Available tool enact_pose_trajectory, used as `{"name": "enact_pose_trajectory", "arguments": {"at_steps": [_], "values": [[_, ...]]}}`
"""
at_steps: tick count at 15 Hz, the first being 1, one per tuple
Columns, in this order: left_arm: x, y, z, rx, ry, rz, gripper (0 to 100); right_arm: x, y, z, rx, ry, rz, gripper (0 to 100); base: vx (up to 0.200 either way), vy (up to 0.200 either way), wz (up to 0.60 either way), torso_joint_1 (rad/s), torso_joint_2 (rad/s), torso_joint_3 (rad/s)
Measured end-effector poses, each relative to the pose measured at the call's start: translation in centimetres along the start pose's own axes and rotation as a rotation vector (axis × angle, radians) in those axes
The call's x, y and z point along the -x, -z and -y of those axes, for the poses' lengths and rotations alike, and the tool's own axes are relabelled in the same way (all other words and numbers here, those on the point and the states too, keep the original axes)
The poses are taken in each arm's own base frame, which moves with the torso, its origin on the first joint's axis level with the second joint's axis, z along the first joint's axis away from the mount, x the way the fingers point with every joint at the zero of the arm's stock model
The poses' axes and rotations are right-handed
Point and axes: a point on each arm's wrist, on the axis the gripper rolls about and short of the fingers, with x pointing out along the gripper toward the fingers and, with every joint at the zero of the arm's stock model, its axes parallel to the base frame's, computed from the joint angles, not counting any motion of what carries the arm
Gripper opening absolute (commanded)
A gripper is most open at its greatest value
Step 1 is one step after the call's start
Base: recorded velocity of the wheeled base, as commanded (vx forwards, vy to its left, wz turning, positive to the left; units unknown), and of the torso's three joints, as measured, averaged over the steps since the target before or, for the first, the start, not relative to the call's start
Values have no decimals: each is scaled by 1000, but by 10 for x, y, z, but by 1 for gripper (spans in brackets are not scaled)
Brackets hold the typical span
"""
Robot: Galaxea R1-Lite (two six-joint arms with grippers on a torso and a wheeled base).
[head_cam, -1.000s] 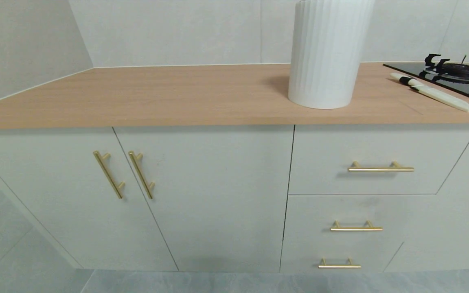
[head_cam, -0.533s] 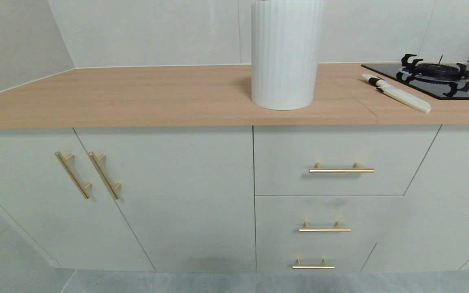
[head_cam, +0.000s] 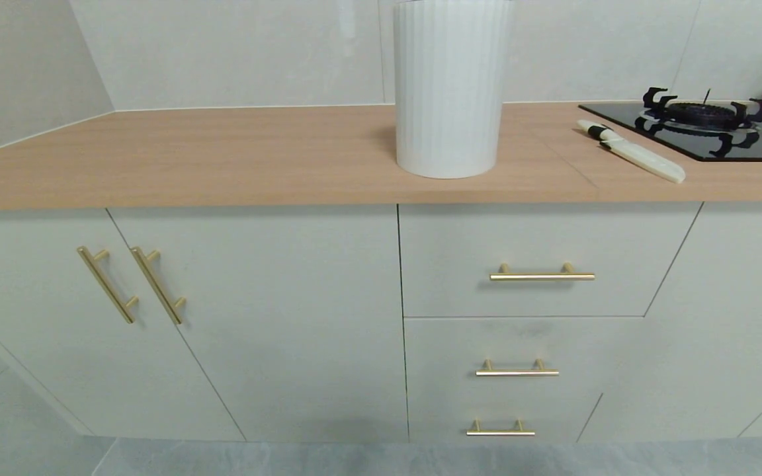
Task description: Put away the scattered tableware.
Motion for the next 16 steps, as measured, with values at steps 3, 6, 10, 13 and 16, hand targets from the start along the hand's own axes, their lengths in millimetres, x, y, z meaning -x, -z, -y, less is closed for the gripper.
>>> {"name": "enact_pose_trajectory", "arguments": {"at_steps": [3, 6, 10, 13, 16], "values": [[0, 0, 0, 0, 0, 1, 100, 0, 0, 0, 0, -1, 0, 100, 200, 0, 0, 4, 1, 4], [0, 0, 0, 0, -1, 0, 100, 0, 0, 0, 0, -1, 0, 100, 200, 0, 0, 2, 4, -1], [0, 0, 0, 2, 0, 0, 100, 0, 0, 0, 0, 0, 0, 100, 0, 0, 0, 0, 0, 0], [0, 0, 0, -1, 0, 0, 100, 0, 0, 0, 0, 0, 0, 100, 0, -67, 0, -2, 1, -1], [0, 0, 0, 0, 0, 1, 100, 0, 0, 0, 0, 0, 0, 100, 0, -133, 0, 2, 2, 0]]}}
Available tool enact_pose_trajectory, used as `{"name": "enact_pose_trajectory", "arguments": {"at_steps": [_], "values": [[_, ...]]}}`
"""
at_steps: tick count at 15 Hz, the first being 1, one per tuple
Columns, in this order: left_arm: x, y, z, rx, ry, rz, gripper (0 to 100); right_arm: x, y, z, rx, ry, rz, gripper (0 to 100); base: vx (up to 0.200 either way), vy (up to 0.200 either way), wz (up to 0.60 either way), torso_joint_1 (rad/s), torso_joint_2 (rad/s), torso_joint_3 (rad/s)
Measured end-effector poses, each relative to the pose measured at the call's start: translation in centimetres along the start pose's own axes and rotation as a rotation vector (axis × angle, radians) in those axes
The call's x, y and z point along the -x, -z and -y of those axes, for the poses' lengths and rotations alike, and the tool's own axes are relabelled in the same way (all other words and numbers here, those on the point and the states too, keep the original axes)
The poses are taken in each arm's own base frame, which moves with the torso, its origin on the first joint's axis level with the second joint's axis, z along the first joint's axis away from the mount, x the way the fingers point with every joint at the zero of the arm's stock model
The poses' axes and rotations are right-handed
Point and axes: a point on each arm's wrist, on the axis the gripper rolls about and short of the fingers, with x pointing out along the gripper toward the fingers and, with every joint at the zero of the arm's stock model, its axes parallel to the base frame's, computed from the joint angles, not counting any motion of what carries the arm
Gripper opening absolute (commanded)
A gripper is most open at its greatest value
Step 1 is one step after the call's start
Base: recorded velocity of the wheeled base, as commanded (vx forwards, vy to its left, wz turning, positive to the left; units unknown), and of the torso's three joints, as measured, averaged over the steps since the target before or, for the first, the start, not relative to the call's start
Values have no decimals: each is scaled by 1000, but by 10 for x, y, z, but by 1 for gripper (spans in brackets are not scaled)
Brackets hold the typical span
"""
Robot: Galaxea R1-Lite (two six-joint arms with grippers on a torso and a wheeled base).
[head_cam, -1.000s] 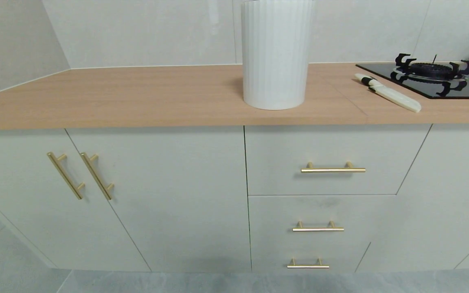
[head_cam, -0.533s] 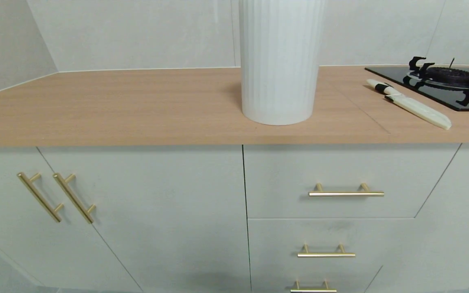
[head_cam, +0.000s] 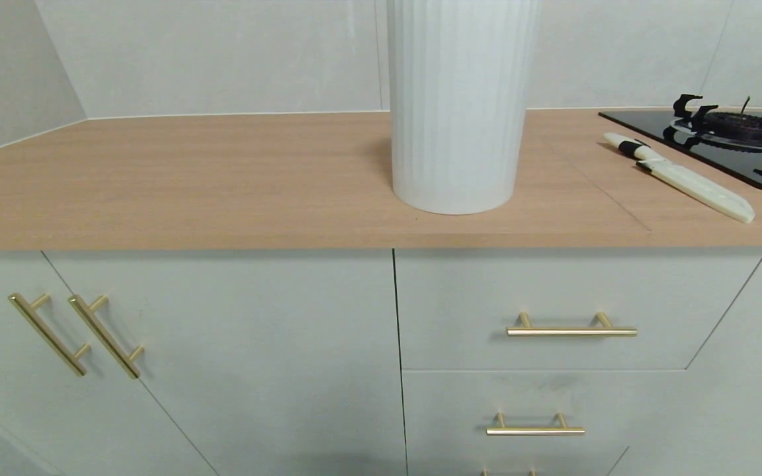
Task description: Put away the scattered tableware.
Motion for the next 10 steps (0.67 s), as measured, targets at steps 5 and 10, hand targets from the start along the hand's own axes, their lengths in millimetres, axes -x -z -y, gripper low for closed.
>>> {"name": "enact_pose_trajectory", "arguments": {"at_steps": [5, 10], "values": [[0, 0, 0, 3, 2, -1, 100, 0, 0, 0, 0, 0, 0, 100, 0, 0, 0, 0, 0, 0], [0, 0, 0, 3, 1, 0, 100, 0, 0, 0, 0, 0, 0, 100, 120, 0, 0, -2, 2, 1]]}}
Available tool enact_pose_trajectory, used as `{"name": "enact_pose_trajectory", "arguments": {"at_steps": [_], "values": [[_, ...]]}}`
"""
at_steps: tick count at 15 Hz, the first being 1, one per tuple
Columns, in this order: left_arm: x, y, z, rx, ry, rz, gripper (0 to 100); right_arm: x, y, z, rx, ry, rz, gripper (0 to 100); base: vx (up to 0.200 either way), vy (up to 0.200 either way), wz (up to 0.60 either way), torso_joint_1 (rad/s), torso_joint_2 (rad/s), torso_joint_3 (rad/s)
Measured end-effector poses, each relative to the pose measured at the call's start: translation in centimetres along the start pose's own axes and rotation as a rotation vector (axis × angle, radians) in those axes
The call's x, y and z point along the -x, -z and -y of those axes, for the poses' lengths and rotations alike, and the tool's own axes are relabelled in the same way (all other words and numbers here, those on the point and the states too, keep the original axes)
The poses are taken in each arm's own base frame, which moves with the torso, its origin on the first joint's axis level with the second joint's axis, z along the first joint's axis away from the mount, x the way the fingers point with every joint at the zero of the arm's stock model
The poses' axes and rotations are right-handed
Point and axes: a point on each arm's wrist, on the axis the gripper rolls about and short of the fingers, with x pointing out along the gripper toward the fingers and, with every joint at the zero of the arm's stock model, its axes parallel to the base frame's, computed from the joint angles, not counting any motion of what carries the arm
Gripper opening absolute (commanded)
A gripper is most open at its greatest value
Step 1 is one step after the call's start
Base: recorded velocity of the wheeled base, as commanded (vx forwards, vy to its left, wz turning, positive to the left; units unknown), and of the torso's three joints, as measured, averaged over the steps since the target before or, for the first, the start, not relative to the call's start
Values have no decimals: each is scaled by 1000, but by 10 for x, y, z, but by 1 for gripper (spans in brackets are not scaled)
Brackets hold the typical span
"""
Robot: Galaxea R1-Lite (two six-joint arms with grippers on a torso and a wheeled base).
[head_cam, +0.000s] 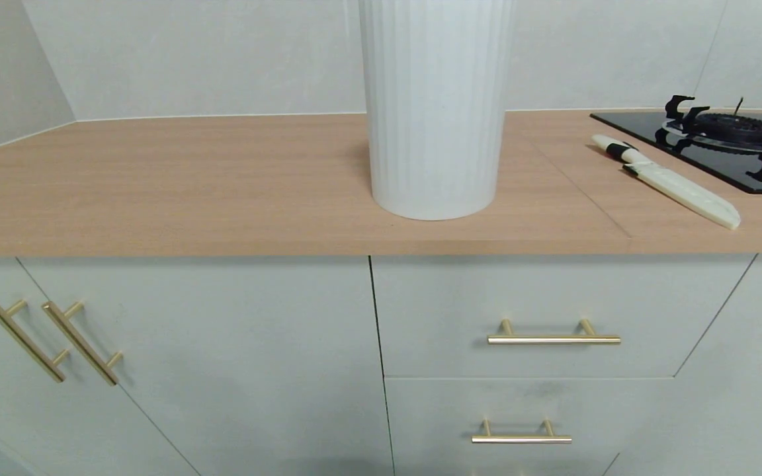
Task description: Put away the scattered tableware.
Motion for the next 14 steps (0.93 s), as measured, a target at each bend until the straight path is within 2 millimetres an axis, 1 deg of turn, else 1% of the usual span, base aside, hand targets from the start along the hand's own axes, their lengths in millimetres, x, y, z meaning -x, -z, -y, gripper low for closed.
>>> {"name": "enact_pose_trajectory", "arguments": {"at_steps": [12, 14], "values": [[0, 0, 0, 1, 0, -1, 100, 0, 0, 0, 2, 0, 0, 100, 0, 0, 0, 1, -6, -2], [0, 0, 0, 1, 0, -1, 100, 0, 0, 0, 4, -1, 0, 100, 0, 0, 0, 46, -273, -227]]}}
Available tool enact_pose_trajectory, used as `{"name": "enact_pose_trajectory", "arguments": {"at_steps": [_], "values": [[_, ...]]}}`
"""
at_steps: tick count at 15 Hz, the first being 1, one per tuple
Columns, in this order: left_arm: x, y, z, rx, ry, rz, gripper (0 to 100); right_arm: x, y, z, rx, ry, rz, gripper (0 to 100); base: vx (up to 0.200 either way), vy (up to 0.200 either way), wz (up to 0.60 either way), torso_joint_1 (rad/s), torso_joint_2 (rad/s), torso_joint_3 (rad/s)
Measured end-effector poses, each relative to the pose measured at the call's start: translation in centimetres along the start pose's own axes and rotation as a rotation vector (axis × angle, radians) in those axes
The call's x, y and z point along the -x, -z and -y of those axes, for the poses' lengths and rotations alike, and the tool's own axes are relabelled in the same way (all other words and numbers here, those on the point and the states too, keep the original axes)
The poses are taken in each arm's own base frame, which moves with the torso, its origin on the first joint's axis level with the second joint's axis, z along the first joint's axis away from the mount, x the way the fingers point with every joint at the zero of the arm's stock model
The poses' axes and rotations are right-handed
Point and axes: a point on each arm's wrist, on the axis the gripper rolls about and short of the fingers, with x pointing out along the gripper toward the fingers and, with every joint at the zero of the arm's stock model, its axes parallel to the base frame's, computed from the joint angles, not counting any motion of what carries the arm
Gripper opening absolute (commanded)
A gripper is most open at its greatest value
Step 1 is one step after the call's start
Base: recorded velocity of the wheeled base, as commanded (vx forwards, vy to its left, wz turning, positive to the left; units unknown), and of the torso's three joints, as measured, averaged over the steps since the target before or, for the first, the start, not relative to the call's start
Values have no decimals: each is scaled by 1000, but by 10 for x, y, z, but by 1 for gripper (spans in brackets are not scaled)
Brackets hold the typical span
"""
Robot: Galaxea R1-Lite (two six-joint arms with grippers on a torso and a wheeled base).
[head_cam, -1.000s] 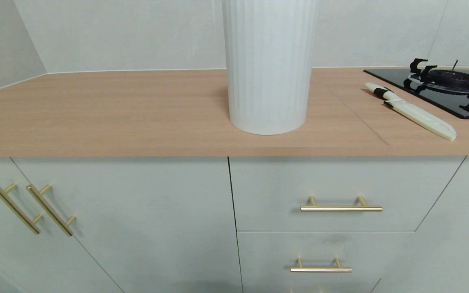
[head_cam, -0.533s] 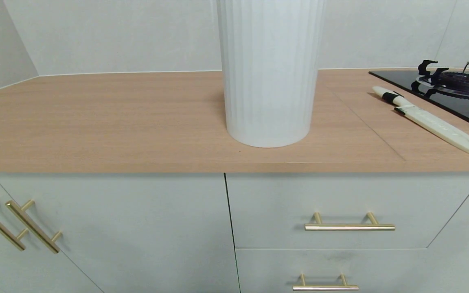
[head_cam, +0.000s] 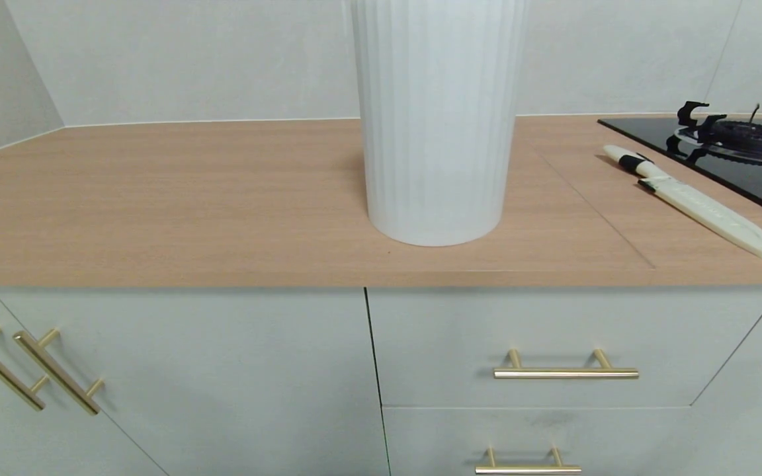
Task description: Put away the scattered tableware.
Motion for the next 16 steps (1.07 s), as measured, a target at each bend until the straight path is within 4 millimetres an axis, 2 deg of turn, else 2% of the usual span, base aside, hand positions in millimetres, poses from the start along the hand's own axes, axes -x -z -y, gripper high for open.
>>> {"name": "enact_pose_trajectory", "arguments": {"at_steps": [2, 7, 16], "values": [[0, 0, 0, 0, 0, 0, 100, 0, 0, 0, 0, 0, 0, 100, 0, 0, 0, 97, -203, -310], [0, 0, 0, 0, 0, 0, 100, 0, 0, 0, 0, -1, 0, 100, 0, 0, 0, 133, -507, -307], [0, 0, 0, 0, 0, 1, 100, 0, 0, 0, 0, -1, 0, 100, 0, 0, 0, 190, -479, -293]]}}
